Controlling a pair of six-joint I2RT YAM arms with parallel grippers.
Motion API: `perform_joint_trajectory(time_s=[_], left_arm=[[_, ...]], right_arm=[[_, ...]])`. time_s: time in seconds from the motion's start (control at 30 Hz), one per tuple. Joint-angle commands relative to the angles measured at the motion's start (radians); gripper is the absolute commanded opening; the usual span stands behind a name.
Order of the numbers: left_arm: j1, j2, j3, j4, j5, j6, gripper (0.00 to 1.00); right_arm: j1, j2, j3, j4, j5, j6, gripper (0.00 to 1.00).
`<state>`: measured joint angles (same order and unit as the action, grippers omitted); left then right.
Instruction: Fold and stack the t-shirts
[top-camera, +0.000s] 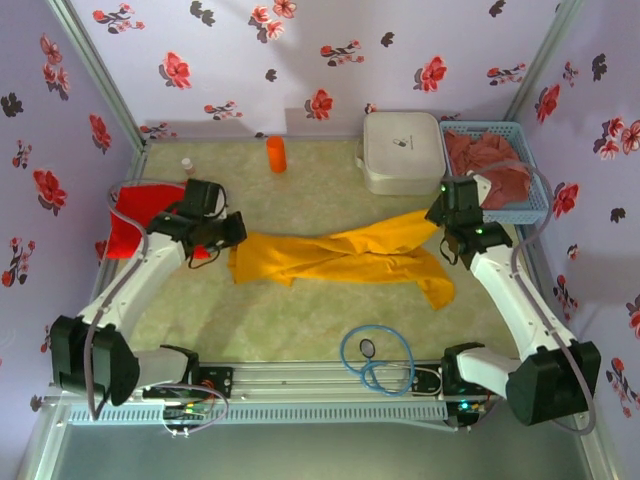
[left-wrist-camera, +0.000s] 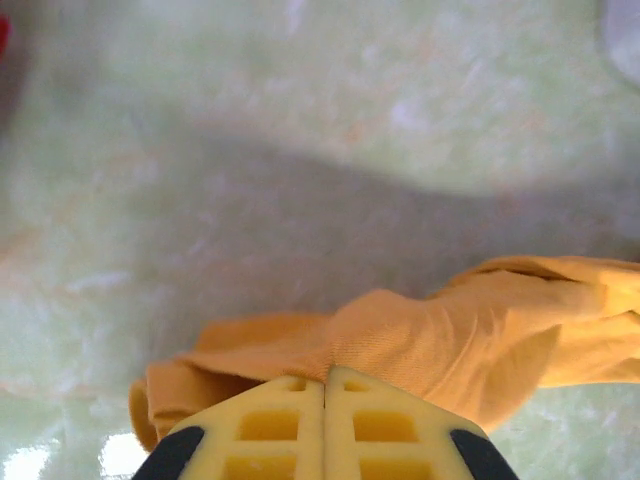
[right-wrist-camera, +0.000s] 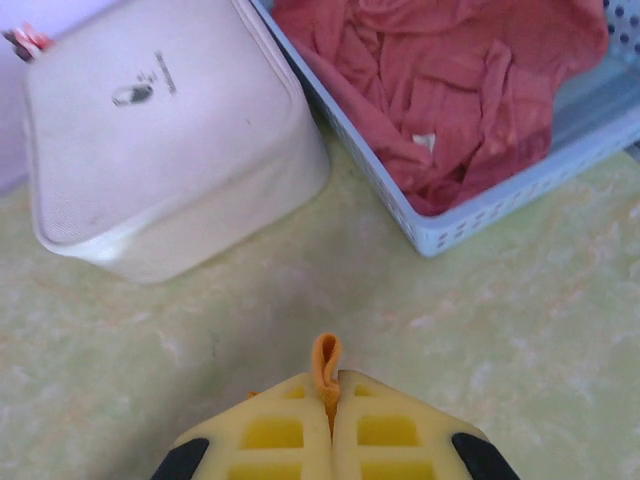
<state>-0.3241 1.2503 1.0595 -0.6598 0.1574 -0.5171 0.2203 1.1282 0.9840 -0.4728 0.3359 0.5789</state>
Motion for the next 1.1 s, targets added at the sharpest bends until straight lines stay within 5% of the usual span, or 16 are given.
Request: perform_joint_trajectory(time_s=[0.0,0.53,1.07], left_arm=[[0.003,-0.084,0.069,-0.085,-0.042,0.14,0.0],[-0.005,-0.406,-0.073,0.005,-0.034,0.19,0.01],[0.092,0.273,0.388,0.29,-0.077,0.338,0.03]], right_arm=[[-0.009,-0.049,0.042,-0.041,0.008,-0.014,0.0],[-0.011,-0.147,-0.008,-0.058,0.031,-0.016,0.0],[-0.097,0.338,0.325,0.083,-0.093,-0.014,0.0]])
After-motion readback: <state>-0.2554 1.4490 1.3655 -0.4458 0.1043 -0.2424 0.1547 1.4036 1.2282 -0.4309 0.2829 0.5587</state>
